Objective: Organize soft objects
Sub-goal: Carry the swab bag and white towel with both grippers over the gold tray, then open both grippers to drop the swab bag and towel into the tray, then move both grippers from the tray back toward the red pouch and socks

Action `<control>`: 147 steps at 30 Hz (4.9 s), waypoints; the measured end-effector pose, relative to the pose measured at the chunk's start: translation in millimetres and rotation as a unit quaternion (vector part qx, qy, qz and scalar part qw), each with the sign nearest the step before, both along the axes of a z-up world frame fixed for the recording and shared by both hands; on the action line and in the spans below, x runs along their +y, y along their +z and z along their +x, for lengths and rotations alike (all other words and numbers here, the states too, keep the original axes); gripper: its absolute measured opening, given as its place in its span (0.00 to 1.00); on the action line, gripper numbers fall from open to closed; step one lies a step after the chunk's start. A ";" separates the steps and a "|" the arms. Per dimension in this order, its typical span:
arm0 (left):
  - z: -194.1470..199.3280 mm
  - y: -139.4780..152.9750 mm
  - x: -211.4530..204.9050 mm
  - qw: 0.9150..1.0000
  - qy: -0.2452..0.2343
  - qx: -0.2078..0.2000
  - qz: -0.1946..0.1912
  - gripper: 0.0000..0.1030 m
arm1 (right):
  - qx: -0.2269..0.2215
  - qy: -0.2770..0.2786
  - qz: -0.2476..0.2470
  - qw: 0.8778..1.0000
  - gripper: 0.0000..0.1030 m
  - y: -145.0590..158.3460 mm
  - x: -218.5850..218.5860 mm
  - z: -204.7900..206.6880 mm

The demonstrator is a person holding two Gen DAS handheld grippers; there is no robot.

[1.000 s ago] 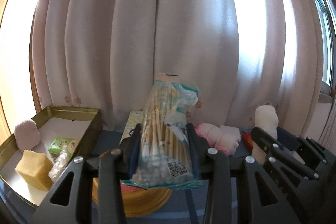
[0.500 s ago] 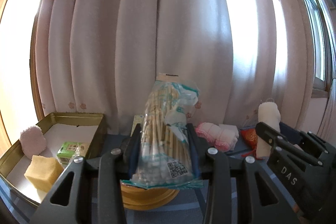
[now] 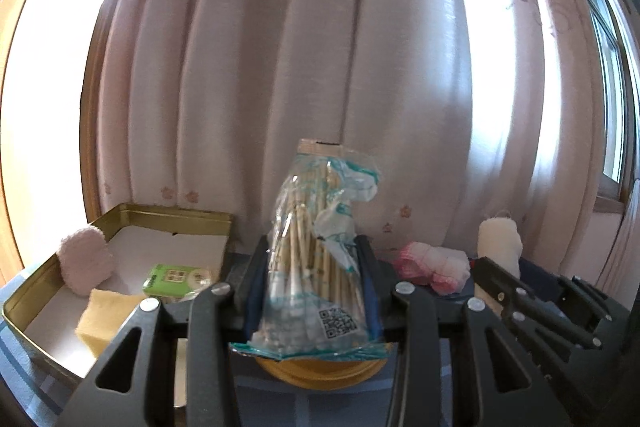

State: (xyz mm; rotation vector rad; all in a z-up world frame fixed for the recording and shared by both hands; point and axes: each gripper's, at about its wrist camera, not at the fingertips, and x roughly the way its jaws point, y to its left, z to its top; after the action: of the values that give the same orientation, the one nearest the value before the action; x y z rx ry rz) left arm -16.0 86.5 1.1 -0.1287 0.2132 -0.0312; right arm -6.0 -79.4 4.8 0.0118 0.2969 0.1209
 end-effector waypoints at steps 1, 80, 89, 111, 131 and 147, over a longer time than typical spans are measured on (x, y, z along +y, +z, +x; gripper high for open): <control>-1.6 -0.2 3.7 1.000 0.002 0.000 0.000 0.38 | 0.000 0.003 -0.001 1.000 0.37 -0.2 3.9 -0.3; 69.4 29.2 171.5 0.972 0.197 0.125 0.025 1.00 | 0.095 0.208 0.119 0.966 0.80 44.4 186.7 142.5; 35.9 18.5 139.6 0.973 0.218 0.063 0.046 1.00 | 0.001 0.126 0.085 0.988 0.80 36.2 146.2 82.5; 24.0 1.0 121.0 0.977 0.204 0.038 0.038 1.00 | -0.070 0.058 0.016 0.996 0.87 3.1 124.2 39.9; 17.4 -1.9 106.5 0.980 0.190 0.042 0.049 1.00 | -0.058 0.021 0.020 0.998 0.87 2.7 83.7 33.4; 14.2 -4.1 64.1 0.986 0.150 0.044 0.059 1.00 | -0.066 -0.014 0.015 0.998 0.87 4.4 39.5 25.1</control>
State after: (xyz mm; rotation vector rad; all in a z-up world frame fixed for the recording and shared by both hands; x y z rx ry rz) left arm -1.8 150.7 -2.9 -0.0433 0.2812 0.2862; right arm 19.1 -39.9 9.1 0.0369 0.1638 0.0985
